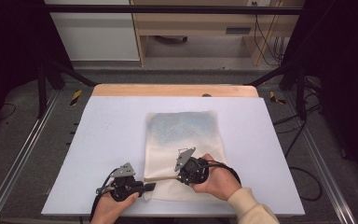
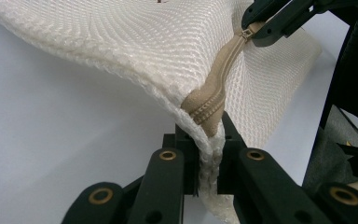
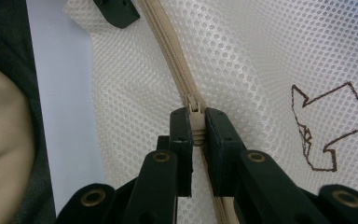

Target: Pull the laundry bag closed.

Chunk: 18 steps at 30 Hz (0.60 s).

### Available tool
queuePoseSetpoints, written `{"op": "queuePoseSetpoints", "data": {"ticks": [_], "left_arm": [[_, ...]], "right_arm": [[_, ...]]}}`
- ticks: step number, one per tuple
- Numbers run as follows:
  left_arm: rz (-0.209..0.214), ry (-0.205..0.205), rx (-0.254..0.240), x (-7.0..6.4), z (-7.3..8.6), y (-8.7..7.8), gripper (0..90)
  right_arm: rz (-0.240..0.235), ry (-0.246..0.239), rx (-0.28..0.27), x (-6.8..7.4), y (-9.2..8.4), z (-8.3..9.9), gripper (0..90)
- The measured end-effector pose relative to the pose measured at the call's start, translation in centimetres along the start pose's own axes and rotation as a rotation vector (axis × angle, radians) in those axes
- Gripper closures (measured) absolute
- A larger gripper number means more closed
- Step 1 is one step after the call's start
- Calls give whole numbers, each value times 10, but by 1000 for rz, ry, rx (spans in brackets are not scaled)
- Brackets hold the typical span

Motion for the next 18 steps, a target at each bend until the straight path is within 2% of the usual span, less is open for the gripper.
{"op": "queuePoseSetpoints", "data": {"ticks": [18], "left_arm": [[1,2,-6,0,0,-1,834]], "right_arm": [[12,20,-4,-5,-8,10,822]]}}
Point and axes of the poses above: each handheld gripper's, and its own axes: y roughly forward along the jaws, z roughly out of its underside, x roughly to its left, the point moved 6 cm from there along y, roughly forward along the jaws, and after that the axes turned 2 degrees about y, right-handed, at the moved point
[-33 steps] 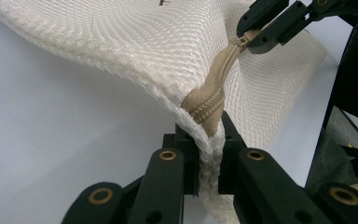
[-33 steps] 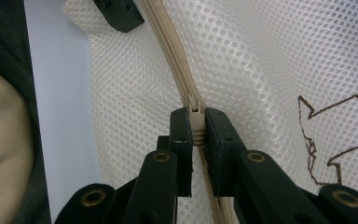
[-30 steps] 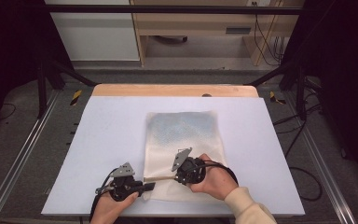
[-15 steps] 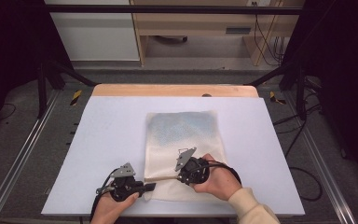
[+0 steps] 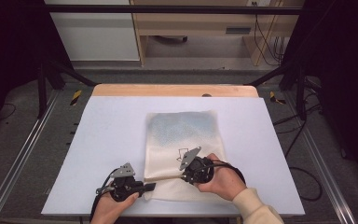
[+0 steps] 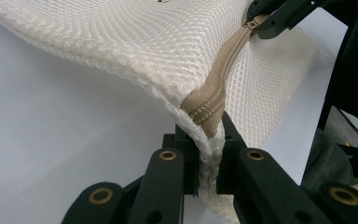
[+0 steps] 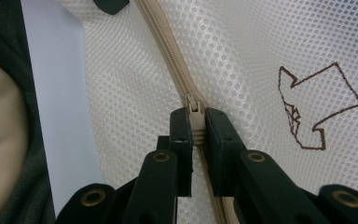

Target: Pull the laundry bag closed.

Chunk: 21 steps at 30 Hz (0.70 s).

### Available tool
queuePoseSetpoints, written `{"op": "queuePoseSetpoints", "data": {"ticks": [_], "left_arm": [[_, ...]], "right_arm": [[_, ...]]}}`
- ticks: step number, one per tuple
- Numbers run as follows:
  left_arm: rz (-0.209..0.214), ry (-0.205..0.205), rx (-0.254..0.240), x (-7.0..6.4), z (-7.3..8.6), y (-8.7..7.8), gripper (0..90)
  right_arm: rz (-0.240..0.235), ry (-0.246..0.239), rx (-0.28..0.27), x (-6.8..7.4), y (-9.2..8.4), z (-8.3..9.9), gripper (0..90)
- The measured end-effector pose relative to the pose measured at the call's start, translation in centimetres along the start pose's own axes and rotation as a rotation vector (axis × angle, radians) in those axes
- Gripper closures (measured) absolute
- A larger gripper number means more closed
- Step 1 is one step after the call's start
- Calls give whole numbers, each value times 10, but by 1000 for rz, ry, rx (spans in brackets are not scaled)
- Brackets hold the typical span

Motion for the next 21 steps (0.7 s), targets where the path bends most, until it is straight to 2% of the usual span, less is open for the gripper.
{"op": "queuePoseSetpoints", "data": {"ticks": [21], "left_arm": [[-4,-4,7,3,1,1,834]], "right_arm": [[14,29,4,-8,-9,17,822]]}}
Point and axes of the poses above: each handheld gripper's, and its own axes: y roughly forward along the jaws, z roughly out of its underside, x roughly to its left, the point moved 6 cm from there along y, roughly forward along the jaws, and after that the axes turned 2 degrees about y, right-handed, at the moved point
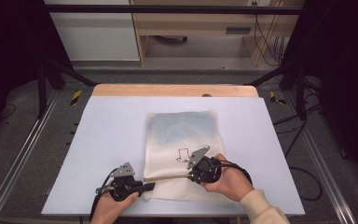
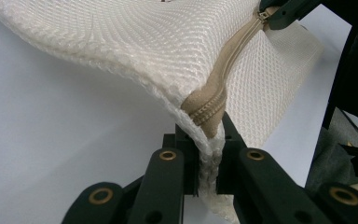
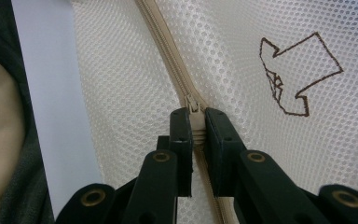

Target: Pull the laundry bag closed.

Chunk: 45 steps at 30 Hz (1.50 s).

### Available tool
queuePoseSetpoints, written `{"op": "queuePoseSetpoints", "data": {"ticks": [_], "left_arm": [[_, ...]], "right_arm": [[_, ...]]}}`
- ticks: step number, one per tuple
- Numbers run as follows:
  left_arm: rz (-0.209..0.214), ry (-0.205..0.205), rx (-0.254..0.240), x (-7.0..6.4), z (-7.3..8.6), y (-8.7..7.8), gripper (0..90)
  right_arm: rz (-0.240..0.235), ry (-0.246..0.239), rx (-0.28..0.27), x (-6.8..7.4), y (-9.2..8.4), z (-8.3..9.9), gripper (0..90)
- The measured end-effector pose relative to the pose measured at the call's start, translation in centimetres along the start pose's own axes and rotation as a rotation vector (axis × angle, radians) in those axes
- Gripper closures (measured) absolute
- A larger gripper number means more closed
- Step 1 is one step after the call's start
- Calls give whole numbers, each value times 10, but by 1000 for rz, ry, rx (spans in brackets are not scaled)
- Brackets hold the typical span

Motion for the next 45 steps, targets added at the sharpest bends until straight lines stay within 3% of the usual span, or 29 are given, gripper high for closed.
{"op": "queuePoseSetpoints", "data": {"ticks": [45], "left_arm": [[-2,14,-7,-1,-2,-2,833]], "right_arm": [[8,26,-47,0,-8,14,822]]}}
Point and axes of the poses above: each handheld gripper's, and its own axes: y roughly forward along the jaws, z roughly out of its underside, x roughly to its left, the point moved 6 cm from there along y, roughly forward along the jaws, and after that the axes turned 2 degrees about y, right-handed, at the moved point
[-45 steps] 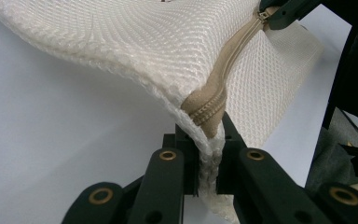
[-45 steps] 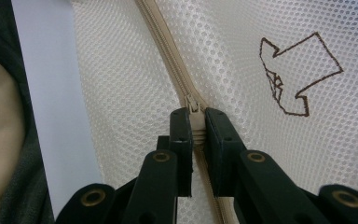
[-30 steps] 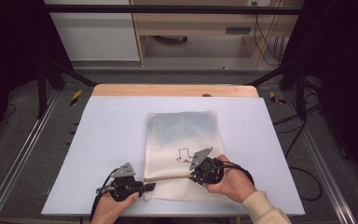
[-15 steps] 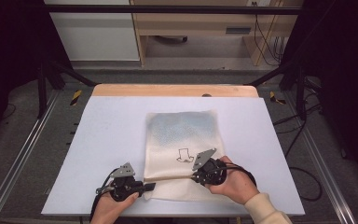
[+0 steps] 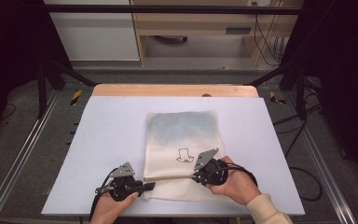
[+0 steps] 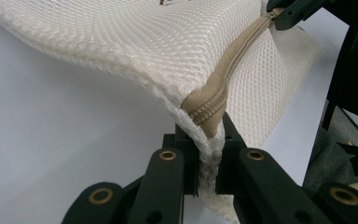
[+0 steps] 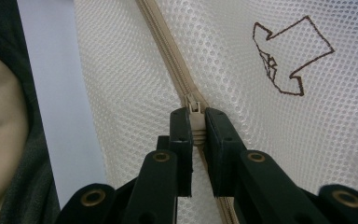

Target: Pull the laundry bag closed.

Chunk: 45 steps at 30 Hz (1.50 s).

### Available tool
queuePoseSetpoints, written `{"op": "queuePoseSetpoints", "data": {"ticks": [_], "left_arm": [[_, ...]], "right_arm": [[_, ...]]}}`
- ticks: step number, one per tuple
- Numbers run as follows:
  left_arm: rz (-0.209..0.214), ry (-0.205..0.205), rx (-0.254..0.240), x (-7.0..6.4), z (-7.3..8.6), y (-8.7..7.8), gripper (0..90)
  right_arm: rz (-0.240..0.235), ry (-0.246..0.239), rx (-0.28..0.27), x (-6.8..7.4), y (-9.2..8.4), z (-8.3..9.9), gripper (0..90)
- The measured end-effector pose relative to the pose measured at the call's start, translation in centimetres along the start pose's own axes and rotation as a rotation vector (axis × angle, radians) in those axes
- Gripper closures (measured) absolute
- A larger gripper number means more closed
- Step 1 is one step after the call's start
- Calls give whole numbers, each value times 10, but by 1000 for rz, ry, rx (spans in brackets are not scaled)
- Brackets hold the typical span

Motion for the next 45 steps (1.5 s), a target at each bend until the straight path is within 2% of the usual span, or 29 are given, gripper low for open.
{"op": "queuePoseSetpoints", "data": {"ticks": [16,45], "left_arm": [[-6,6,2,0,0,-1,834],[-1,3,1,0,-1,-1,834]], "right_arm": [[-4,17,-1,-2,1,8,822],[9,46,1,-7,-8,22,822]]}}
Point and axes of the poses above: each handheld gripper's, and its own axes: y roughly forward along the jaws, z roughly out of its underside, x roughly to its left, the point moved 6 cm from there along y, roughly forward along the jaws, and after that the axes turned 2 degrees about y, right-handed, at the moved point
